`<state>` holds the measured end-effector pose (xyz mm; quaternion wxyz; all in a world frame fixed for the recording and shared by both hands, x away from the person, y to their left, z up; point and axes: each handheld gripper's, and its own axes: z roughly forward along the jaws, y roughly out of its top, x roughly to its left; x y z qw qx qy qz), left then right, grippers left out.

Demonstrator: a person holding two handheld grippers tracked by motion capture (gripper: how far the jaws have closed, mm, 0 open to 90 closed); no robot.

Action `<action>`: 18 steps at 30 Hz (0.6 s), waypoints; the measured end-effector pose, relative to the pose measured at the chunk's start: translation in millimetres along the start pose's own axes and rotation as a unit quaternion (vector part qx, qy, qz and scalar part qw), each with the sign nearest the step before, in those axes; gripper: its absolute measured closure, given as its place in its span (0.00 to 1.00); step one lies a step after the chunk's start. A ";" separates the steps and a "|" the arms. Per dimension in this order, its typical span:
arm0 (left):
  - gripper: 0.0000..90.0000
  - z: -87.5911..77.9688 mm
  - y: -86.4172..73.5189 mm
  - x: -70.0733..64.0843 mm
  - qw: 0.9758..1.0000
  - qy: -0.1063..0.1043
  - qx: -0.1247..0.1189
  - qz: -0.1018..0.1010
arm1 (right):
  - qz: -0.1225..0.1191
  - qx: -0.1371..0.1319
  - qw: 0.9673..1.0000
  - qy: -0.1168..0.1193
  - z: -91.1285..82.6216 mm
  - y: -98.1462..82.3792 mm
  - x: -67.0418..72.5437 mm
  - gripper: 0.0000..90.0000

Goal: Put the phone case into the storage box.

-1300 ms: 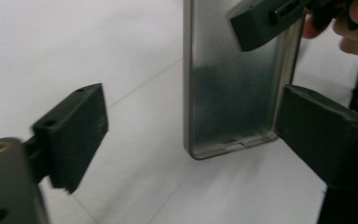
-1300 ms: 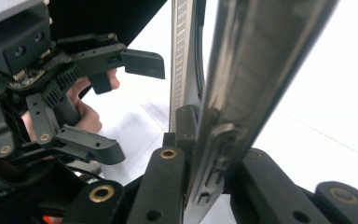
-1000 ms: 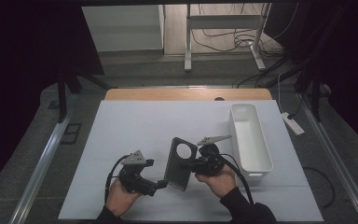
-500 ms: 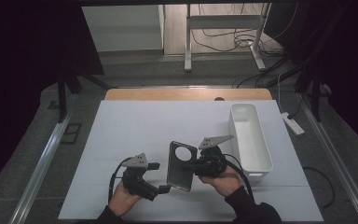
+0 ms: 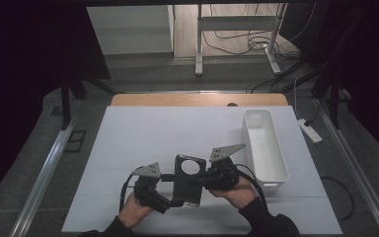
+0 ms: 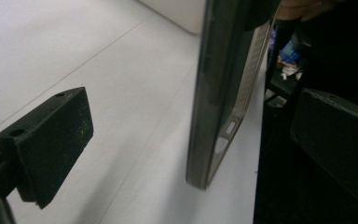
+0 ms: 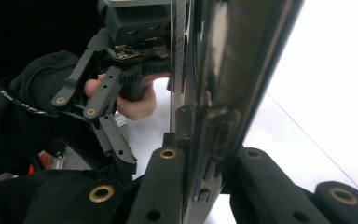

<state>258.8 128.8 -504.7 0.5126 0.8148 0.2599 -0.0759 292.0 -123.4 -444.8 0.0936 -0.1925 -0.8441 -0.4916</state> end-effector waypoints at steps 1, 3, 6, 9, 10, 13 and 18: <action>0.00 0.0 0.0 0.0 1.000 0.000 0.000 0.000 | 0.000 0.000 1.000 0.000 0.0 0.0 0.0 0.95; 0.00 1.8 0.7 -0.3 1.000 -0.008 -0.001 0.000 | -0.005 0.001 1.000 0.006 0.6 0.5 1.2 0.95; 0.00 3.5 1.3 -0.9 1.000 -0.013 0.002 0.003 | -0.008 0.002 1.000 0.013 1.5 0.8 2.5 0.95; 0.03 4.8 1.9 -1.7 1.000 -0.018 0.003 0.006 | -0.012 0.004 1.000 0.019 2.3 1.3 4.1 0.95; 0.05 4.9 2.0 -1.8 1.000 -0.019 0.004 0.007 | -0.013 0.004 1.000 0.019 2.5 1.4 4.5 0.95; 0.15 5.2 1.9 -2.4 0.999 -0.032 0.008 0.008 | -0.018 0.003 1.000 0.023 2.7 1.7 4.9 0.95; 0.39 5.8 2.2 -4.0 0.998 -0.055 0.010 0.011 | -0.020 0.003 0.999 0.028 2.9 1.8 5.0 0.95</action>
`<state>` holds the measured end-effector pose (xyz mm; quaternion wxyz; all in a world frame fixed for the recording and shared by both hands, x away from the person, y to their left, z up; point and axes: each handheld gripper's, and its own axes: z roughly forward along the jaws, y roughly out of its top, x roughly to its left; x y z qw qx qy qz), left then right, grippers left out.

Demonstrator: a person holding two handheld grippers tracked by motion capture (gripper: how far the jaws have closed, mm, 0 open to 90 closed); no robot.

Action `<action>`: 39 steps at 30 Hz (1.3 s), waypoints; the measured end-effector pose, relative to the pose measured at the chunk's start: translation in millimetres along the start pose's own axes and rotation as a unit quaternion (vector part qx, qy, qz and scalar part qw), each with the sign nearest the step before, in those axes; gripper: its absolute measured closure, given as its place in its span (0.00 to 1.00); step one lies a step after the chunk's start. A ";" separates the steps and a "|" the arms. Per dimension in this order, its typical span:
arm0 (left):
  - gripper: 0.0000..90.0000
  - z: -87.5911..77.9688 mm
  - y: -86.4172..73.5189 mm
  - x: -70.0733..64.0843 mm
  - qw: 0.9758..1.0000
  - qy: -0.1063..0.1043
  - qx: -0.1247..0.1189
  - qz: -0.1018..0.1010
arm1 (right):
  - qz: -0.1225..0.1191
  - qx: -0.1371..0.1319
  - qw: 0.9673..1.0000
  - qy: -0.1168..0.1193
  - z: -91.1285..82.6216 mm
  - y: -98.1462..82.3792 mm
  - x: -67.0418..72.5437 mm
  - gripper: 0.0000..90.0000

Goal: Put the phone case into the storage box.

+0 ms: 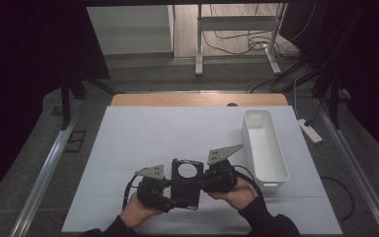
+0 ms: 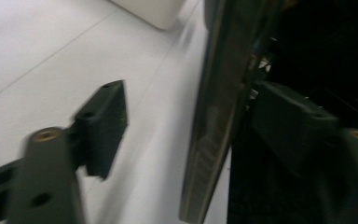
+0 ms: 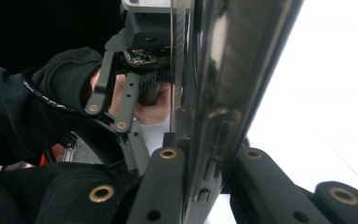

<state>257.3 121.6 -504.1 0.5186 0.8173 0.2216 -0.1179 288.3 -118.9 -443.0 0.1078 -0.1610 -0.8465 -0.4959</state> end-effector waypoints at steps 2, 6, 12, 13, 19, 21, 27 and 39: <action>0.46 -0.1 -0.3 0.5 1.000 -0.009 0.000 -0.003 | 0.000 -0.001 1.000 0.004 0.2 -0.1 -0.1 0.95; 0.63 -1.7 -0.6 2.9 0.999 -0.030 -0.006 -0.008 | 0.002 -0.002 1.000 0.011 0.0 0.1 0.2 0.95; 0.81 -2.7 -0.7 4.2 0.999 -0.050 -0.007 -0.008 | 0.003 0.002 1.000 0.013 0.9 -0.3 -0.4 0.95; 0.83 -2.6 -0.7 4.2 0.999 -0.051 -0.007 -0.007 | 0.002 0.001 1.000 0.015 0.8 -0.3 -0.3 0.95; 0.89 -2.7 -0.9 5.2 0.998 -0.059 -0.002 0.002 | -0.001 0.003 1.000 0.023 1.3 -0.4 -0.4 0.95; 0.90 -2.9 -0.7 4.9 0.998 -0.062 -0.003 0.007 | 0.000 0.002 1.000 0.027 1.5 -0.5 -0.8 0.95; 0.94 -2.7 0.1 2.8 0.998 -0.065 0.001 0.017 | 0.003 0.000 0.999 0.041 1.2 -0.9 -2.4 0.94; 0.94 1.8 1.9 -0.4 0.999 -0.007 0.040 0.026 | 0.003 0.003 0.999 -0.036 4.1 0.7 -3.4 0.49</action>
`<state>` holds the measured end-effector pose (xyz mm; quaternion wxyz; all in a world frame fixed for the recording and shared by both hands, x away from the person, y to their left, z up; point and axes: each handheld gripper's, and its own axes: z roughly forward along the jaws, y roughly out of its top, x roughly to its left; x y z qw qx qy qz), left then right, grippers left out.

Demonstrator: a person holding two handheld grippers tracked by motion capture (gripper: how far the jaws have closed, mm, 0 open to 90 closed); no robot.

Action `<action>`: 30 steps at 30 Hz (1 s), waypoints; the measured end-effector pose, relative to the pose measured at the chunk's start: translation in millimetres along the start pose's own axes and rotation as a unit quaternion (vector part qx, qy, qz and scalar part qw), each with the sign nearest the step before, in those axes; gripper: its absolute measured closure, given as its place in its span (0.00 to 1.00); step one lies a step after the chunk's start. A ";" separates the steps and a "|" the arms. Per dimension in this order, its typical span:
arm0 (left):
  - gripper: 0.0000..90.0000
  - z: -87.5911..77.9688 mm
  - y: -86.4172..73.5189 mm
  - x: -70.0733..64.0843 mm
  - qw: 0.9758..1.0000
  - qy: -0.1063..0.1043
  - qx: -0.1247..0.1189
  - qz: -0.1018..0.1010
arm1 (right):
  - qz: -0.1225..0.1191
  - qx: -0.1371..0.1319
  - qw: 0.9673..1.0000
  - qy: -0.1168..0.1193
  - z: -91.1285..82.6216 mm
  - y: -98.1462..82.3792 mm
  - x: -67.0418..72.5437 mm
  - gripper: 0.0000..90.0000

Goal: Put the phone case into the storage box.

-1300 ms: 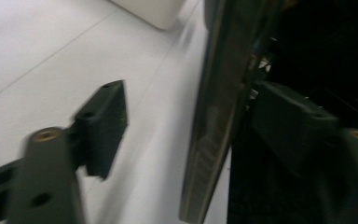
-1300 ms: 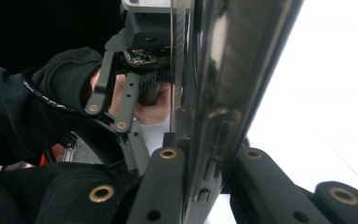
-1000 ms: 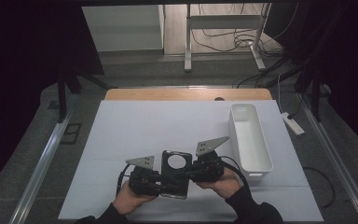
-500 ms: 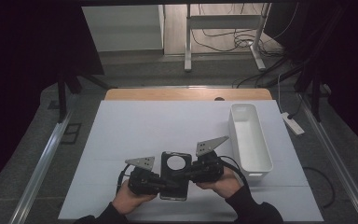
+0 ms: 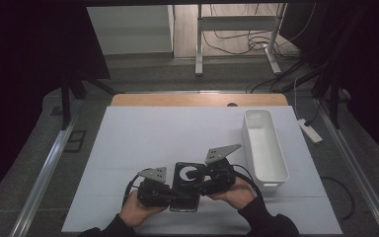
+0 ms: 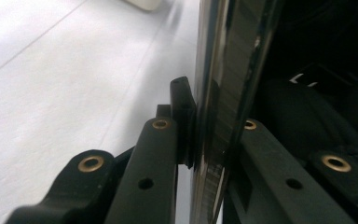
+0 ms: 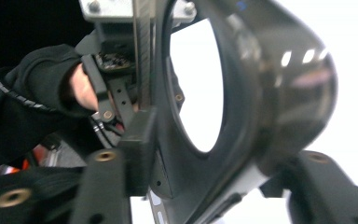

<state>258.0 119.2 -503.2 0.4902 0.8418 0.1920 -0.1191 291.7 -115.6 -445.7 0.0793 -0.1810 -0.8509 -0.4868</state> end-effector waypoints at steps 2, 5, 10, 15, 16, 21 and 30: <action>0.94 -0.2 0.7 -0.8 1.000 0.010 0.003 -0.001 | 0.003 -0.005 1.000 -0.017 -1.2 0.7 -0.7 0.40; 0.94 -1.8 1.1 -1.5 1.000 0.025 0.003 -0.007 | 0.005 -0.013 0.999 -0.040 -3.5 1.5 -2.0 0.30; 0.94 -6.3 1.3 -2.4 0.999 0.048 -0.003 -0.014 | 0.014 -0.022 0.997 -0.068 -7.7 3.6 -2.7 0.16; 0.94 -8.0 1.0 -1.8 0.997 0.067 0.000 -0.024 | 0.006 -0.010 0.995 -0.102 -8.4 5.1 -0.1 0.09; 0.94 -8.0 0.8 -1.5 0.997 0.071 0.001 -0.026 | 0.006 -0.008 0.994 -0.110 -8.5 5.2 0.4 0.08; 0.94 -9.6 1.0 -1.2 0.996 0.086 0.001 -0.034 | 0.014 -0.007 0.992 -0.126 -10.8 6.3 0.0 0.05; 0.94 -12.2 3.5 -5.4 0.988 0.151 0.001 -0.045 | 0.018 -0.025 0.988 -0.151 -18.2 6.9 -4.0 0.00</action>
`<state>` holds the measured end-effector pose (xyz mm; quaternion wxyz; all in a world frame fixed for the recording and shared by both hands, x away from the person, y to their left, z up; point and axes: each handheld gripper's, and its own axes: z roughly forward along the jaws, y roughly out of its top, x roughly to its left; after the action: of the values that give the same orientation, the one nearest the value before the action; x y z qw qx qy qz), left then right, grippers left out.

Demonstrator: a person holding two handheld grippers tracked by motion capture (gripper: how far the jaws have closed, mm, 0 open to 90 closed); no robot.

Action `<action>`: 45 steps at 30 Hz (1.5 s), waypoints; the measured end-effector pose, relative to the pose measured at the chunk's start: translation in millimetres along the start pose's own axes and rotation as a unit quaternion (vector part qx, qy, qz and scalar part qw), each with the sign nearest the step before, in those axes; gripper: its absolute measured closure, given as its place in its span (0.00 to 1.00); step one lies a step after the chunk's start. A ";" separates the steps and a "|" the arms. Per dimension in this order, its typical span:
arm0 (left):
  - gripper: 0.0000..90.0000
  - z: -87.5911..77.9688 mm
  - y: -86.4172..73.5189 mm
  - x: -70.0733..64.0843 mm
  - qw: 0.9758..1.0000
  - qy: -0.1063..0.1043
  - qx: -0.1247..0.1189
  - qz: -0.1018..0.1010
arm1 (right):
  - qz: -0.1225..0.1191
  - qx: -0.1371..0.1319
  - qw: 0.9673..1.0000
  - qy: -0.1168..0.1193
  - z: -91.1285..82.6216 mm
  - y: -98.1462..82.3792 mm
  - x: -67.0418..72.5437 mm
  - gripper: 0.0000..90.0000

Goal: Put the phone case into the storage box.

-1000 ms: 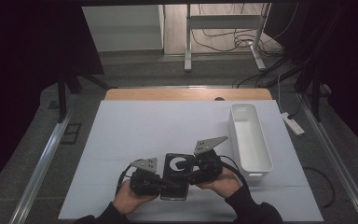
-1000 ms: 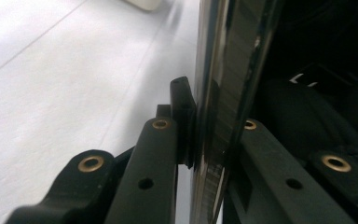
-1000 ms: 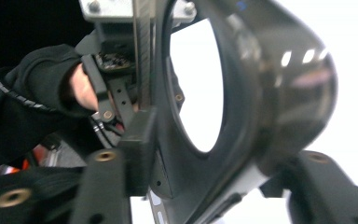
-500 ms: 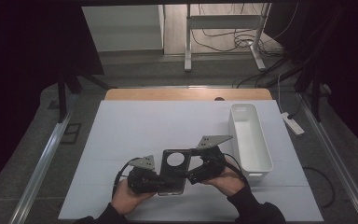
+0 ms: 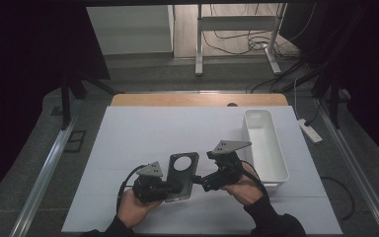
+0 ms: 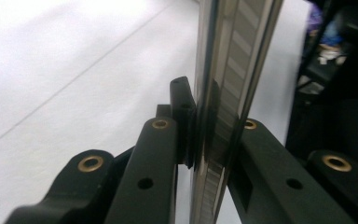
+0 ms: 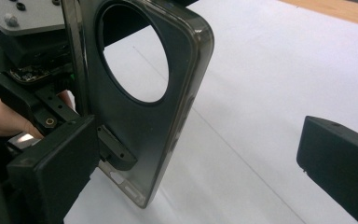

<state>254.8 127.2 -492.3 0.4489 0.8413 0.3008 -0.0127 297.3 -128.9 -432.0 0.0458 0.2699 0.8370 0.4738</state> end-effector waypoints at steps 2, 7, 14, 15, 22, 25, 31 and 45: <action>0.94 -0.1 0.6 -2.2 1.000 0.024 0.005 0.002 | 0.001 -0.004 1.000 -0.002 -1.1 0.3 -0.5 0.00; 0.94 -0.1 1.9 -5.6 0.998 0.054 0.008 0.002 | 0.002 -0.004 1.000 -0.006 -3.4 1.4 -1.5 0.00; 0.94 0.1 1.7 -4.4 0.999 0.053 0.008 -0.003 | 0.018 -0.008 1.000 -0.005 -7.6 1.9 -6.9 0.00; 0.94 0.3 1.7 -4.4 0.999 0.052 0.008 -0.003 | 0.023 -0.007 1.000 -0.003 -8.4 2.1 -7.8 0.00; 0.94 1.2 2.0 -6.6 0.999 0.034 0.008 0.004 | 0.036 -0.010 0.999 0.011 -9.1 4.7 -6.0 0.01; 0.94 1.4 1.9 -7.4 0.999 0.035 0.007 0.004 | 0.036 -0.013 0.999 0.010 -10.3 5.5 -5.2 0.04; 0.94 0.4 2.1 -8.2 1.000 0.028 0.003 0.004 | 0.055 -0.034 0.998 0.009 -16.6 6.0 -9.5 0.27; 0.94 1.0 2.9 -11.3 1.000 0.021 -0.003 0.005 | 0.048 -0.054 0.997 0.029 -20.3 6.8 -7.1 0.71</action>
<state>247.3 119.6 -487.5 0.4454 0.8413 0.3062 0.0080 299.3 -145.2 -416.6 0.0130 0.2926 0.7976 0.5274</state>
